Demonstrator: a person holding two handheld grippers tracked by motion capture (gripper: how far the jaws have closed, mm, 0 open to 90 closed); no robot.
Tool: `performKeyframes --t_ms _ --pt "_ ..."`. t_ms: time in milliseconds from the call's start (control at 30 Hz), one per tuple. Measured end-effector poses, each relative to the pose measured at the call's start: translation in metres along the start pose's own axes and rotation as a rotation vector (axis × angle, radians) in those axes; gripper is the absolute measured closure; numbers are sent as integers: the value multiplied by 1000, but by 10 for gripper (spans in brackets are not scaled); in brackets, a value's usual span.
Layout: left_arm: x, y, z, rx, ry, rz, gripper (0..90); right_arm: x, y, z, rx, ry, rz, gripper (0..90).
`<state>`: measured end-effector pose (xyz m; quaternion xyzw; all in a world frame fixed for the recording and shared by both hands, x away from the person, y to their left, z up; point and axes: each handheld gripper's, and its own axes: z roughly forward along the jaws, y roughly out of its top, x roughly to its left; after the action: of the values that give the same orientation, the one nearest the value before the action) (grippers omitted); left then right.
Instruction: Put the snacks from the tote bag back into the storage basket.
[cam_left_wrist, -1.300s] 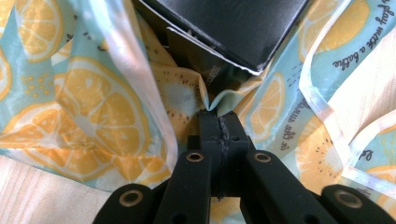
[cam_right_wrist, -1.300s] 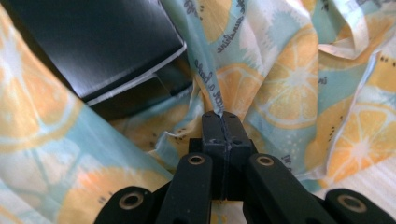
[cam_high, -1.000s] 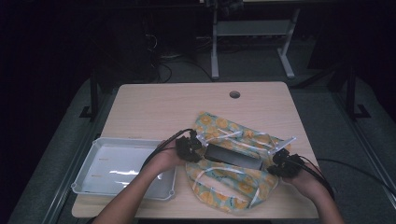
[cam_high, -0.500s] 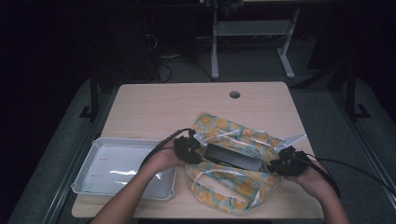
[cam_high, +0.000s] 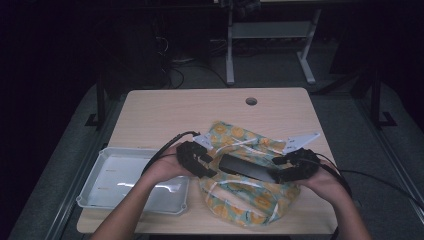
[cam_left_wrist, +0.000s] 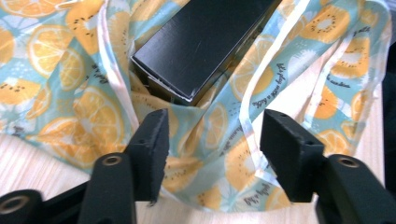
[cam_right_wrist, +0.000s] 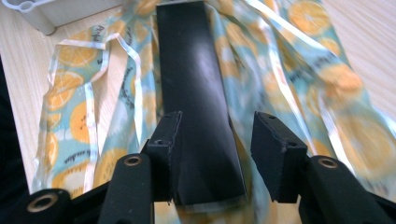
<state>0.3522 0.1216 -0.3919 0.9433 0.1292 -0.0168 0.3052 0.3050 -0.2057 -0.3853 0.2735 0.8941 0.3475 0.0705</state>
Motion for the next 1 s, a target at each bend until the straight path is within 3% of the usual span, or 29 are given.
performKeyframes --t_ms 233,367,500,733,833,1000 --pt "3 -9 -11 -26 2 -17 383 4 22 21 12 50 -62 496" --pt "6 -11 -14 -34 1 -21 382 6 26 35 52 67 -103 461" --pt "7 -12 -14 -33 -4 -25 376 4 24 44 88 47 -114 439" --pt "8 -13 -14 -32 -4 -27 376 5 23 49 99 42 -110 407" --pt "7 -13 -13 -32 -6 -27 376 4 20 55 139 24 -148 384" --pt "7 -13 -13 -34 -7 -27 376 5 17 60 172 31 -142 395"
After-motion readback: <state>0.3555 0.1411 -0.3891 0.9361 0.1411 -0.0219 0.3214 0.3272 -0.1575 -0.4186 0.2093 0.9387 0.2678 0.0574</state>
